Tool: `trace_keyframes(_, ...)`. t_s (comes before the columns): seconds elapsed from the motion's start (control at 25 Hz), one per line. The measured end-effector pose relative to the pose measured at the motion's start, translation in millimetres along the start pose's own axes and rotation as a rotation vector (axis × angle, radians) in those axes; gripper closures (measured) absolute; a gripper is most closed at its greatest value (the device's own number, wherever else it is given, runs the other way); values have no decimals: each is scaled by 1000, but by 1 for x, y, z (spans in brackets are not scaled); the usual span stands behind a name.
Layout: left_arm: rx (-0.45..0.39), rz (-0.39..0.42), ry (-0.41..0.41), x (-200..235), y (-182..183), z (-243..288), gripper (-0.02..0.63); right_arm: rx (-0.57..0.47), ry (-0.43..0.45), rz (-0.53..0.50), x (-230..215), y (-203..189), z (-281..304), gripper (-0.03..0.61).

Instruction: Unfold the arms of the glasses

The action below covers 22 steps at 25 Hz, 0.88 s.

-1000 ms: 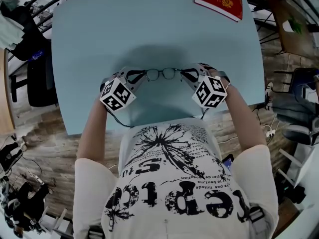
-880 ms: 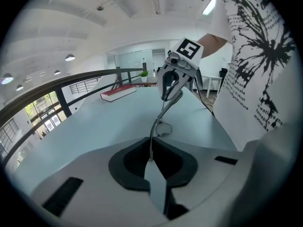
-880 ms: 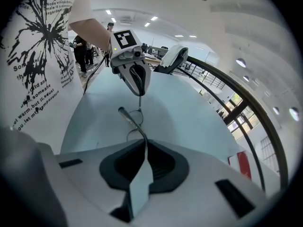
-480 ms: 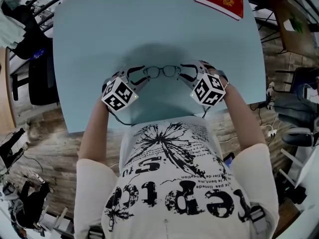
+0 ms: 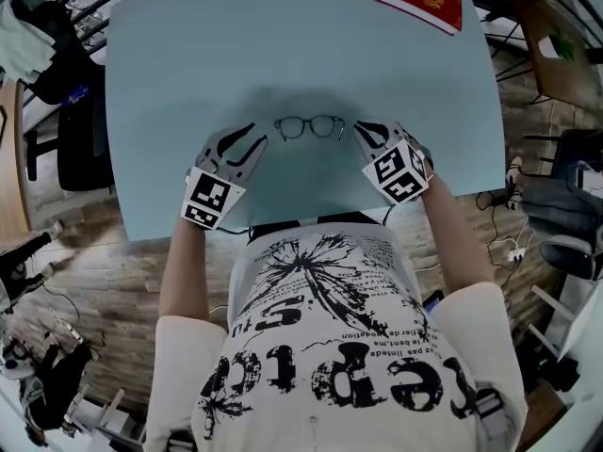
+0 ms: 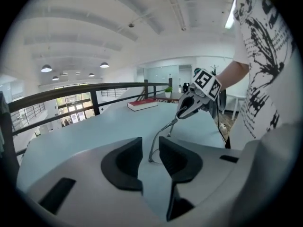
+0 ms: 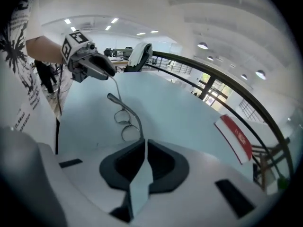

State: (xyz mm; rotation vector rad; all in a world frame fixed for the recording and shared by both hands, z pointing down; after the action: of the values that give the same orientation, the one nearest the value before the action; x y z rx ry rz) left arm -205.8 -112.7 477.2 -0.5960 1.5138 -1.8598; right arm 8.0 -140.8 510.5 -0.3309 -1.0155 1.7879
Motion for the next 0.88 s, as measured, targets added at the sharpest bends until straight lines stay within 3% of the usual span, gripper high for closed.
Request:
trace_keyframes(0.12,-81,-28,86,-5,16,-11,578,-92,-105,59,-2,13,-13,563)
trace_keyframes(0.24,-162,-21,154,-7,37,-16,584,-229,-189,91,-6,35,-28,566)
trace_keyframes(0.52,-309,24,259,-6,101,-12,588,-528,-281,127,-12,103,-64,568)
trace_keyframes(0.76,-367,-3,383,3,144,-23,588,-704,-392,165,-29,143,-101,569)
trace_keyframes(0.88,-385,6,414,7,160,-25,588,-735,-407,142,-36,157,-108,569)
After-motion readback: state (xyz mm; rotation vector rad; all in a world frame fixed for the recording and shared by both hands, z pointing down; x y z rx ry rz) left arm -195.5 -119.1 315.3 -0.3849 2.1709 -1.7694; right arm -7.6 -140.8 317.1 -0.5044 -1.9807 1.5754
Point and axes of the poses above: the fingertips, and each gripper's own axes: z forward along the fingers, x to its left, y out of its top, the point moved 3 cm from there along -z, backward along the fingers, and after that the axes turned 15 degrees about -x, right-handed, at the moved point
